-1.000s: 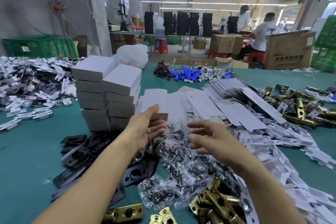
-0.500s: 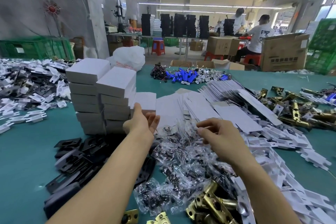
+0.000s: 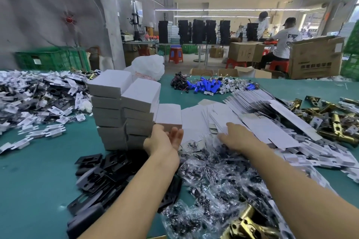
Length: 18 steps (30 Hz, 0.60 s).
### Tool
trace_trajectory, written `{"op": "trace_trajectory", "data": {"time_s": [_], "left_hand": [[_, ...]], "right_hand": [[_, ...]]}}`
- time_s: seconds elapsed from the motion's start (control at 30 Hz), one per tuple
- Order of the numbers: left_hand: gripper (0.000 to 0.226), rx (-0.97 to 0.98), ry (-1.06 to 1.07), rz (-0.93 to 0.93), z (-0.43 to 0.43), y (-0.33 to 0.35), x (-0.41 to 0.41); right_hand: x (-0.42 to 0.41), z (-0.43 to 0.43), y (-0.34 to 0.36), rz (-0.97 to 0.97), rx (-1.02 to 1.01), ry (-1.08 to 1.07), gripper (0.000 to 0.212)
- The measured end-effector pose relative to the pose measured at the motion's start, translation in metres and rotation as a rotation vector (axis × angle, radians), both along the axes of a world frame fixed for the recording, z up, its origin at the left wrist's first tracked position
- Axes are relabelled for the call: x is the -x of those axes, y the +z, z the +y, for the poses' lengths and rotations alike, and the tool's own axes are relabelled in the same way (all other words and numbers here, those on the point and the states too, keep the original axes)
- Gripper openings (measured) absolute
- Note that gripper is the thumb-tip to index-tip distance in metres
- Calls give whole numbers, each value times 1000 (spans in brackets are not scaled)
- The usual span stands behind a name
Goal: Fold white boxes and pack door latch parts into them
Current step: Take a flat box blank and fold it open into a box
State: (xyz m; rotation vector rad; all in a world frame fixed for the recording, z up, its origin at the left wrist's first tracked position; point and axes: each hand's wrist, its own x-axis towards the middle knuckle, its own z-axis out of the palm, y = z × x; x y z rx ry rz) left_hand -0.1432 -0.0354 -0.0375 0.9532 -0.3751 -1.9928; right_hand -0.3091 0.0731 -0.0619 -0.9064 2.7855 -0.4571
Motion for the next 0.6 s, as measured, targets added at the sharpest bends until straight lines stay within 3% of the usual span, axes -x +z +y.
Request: {"op": "trace_trajectory", "data": {"time_s": [0.17,0.3,0.4,0.5,0.6], "left_hand": [[25,21,-221,-56,10,-2,-2],[23,75,-529,-133,21,-5,-7],[19,221,-734,-241,31,-6,-7],[15,323,-785,-292,36,-7,-2],[13,347,-799,-308,38,-12,-3]], "right_hand": [[1,0,-10,72,17,-77,45],[0,3,-3,106,1,-77,48],[-5,1,1,177,-38,-40,45],[-13,-2,3,313,-141,50,43],[-17,-6,-1,311,-160,67,37]]}}
